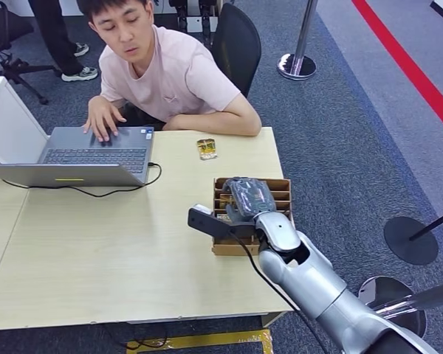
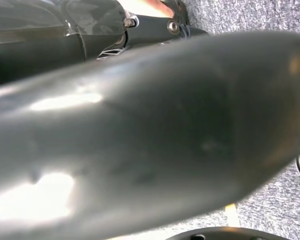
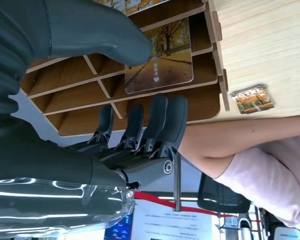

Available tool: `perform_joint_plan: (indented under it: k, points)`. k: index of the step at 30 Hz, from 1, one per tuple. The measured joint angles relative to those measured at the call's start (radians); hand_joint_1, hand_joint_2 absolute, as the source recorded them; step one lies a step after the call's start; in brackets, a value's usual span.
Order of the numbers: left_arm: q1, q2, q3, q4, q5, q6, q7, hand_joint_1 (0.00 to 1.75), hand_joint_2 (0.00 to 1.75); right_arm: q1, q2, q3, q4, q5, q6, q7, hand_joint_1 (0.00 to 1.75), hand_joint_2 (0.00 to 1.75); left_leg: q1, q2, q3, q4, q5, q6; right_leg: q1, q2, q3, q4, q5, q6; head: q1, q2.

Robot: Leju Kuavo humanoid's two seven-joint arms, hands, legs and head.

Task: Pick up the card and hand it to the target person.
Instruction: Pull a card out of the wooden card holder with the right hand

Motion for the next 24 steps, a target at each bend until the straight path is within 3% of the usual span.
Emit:
perform_joint_plan:
  k: [24]
  points:
    - [0.0,0.0,0.0,0.0,-0.001,0.0,0.002,0.0,0.0,0.0,0.001,-0.015,0.036,0.002,0.002,0.006,0.96,1.75,0.0,0.0,0.0,0.0,0.0,0.0,0.0,0.0,0.0,0.0,0.0,0.0,0.0,0.0]
